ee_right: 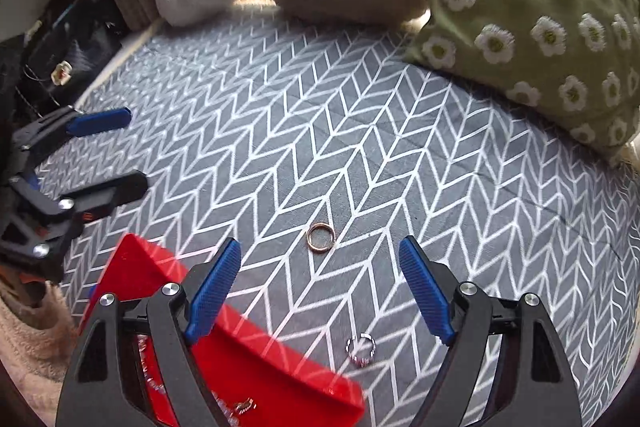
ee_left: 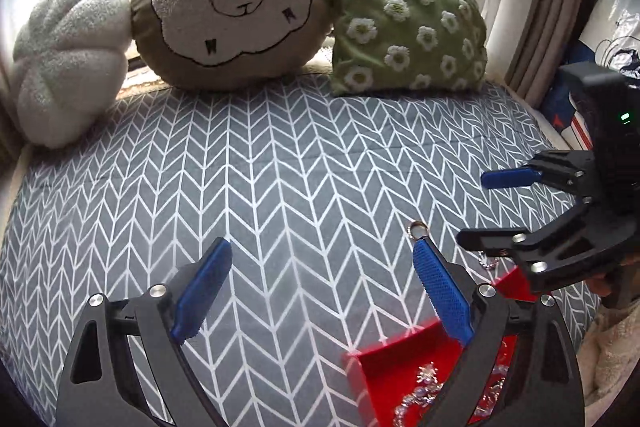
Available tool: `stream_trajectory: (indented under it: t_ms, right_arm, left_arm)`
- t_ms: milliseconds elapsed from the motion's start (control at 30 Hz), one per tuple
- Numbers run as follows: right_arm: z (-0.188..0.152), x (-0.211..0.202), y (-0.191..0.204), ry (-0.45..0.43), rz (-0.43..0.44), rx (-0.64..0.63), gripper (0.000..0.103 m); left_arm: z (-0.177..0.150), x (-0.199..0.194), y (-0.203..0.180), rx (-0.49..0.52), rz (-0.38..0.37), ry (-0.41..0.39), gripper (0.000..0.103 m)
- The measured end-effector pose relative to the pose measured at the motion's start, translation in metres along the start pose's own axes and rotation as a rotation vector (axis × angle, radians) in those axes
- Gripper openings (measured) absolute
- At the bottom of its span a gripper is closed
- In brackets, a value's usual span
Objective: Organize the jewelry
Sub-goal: 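Grasp the copper ring on the cushion with the right tool, then carry the copper ring into the red tray and open the right tool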
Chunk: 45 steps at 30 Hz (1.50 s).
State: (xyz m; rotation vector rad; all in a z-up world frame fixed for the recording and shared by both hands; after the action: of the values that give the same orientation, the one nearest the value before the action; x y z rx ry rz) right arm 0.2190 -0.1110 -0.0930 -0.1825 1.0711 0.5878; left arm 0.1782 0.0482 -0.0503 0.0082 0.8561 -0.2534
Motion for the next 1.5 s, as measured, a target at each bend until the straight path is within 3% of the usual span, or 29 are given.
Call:
stream_trajectory:
  t_ms: [300,333,467,633,933,1300,1333,1367,1500]
  right_arm:
    - [-0.006,0.050,0.007,0.069,-0.066,-0.070,0.063]
    - [-0.006,0.053,0.007,0.080,-0.064,-0.074,0.056]
    - [-0.005,0.058,0.006,0.098,-0.043,-0.065,0.047]
    - [-0.002,0.059,0.009,0.106,-0.051,-0.083,0.047]
    - [0.001,0.058,0.009,0.092,-0.067,-0.093,0.022]
    - [-0.001,0.055,0.006,0.082,-0.060,-0.072,0.022]
    - [-0.001,0.054,0.006,0.079,-0.060,-0.069,0.022]
    - [-0.001,0.053,0.005,0.078,-0.059,-0.069,0.022]
    - [0.000,0.042,0.006,0.055,-0.063,-0.065,0.022]
  left_arm:
    - [-0.008,0.027,0.009,-0.019,-0.020,0.040,0.088]
    - [-0.008,0.028,0.009,-0.020,-0.020,0.042,0.088]
    - [-0.008,0.027,0.011,-0.026,-0.024,0.040,0.088]
    - [-0.009,0.027,0.010,-0.026,-0.027,0.042,0.088]
    - [-0.009,0.028,0.002,0.014,-0.014,0.050,0.088]
    - [-0.005,0.032,-0.009,0.105,0.091,0.035,0.086]
    - [-0.004,0.031,-0.010,0.105,0.090,0.031,0.082]
    - [-0.003,0.030,-0.010,0.105,0.088,0.033,0.070]
    - [-0.002,0.028,-0.012,0.098,0.087,0.042,0.056]
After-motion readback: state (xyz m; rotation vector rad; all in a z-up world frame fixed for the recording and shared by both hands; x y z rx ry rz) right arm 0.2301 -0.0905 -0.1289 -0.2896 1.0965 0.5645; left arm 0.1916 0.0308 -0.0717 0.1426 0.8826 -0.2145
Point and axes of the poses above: each gripper's, at about its wrist camera, not at the fingertips, and x roughly the way its jaws point, y to its left, z to its top, the point moved 5 cm from there along x, roughly the way its jaws point, and after that the axes turned 2 degrees about -y, right-handed, at the moved point
